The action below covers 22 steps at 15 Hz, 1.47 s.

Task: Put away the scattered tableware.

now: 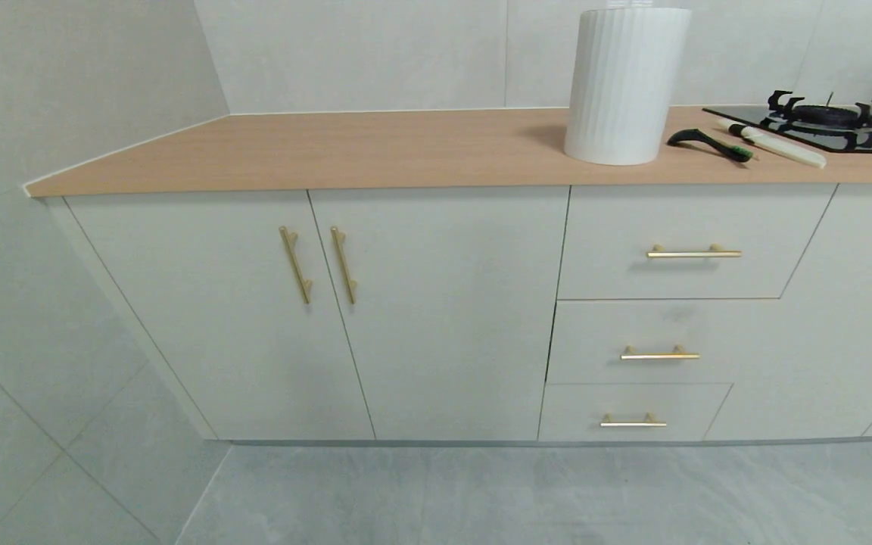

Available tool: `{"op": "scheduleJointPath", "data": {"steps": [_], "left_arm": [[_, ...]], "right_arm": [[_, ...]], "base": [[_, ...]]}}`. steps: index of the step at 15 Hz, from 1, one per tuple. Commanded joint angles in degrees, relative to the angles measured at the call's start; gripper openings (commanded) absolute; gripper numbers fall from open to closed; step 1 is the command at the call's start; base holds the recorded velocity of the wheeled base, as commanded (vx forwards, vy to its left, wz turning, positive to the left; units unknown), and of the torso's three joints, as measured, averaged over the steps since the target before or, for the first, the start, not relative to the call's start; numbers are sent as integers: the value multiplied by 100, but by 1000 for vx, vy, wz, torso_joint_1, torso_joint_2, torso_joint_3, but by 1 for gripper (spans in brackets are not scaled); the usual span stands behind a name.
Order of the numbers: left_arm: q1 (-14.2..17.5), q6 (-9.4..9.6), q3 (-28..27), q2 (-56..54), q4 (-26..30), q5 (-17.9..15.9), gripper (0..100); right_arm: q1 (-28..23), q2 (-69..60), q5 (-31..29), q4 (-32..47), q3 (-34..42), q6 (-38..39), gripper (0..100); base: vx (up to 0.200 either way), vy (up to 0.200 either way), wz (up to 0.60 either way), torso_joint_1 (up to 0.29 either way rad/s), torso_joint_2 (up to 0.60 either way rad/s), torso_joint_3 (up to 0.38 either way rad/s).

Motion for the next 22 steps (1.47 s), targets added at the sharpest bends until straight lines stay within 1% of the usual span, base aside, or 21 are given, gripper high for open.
{"op": "scheduleJointPath", "data": {"steps": [1, 7, 14, 22], "left_arm": [[1, -6, 1, 9, 0, 4, 100], [1, 3, 1, 9, 0, 4, 100], [1, 3, 1, 9, 0, 4, 100], [1, -6, 1, 9, 0, 4, 100]], "right_arm": [[0, 7, 0, -2, 0, 0, 100], [0, 7, 0, -2, 0, 0, 100], [0, 7, 0, -2, 0, 0, 100], [0, 7, 0, -2, 0, -9, 100]], "base": [[0, 0, 0, 0, 0, 0], [0, 0, 0, 0, 0, 0], [200, 0, 0, 4, 2, 3], [0, 0, 0, 0, 0, 0]]}}
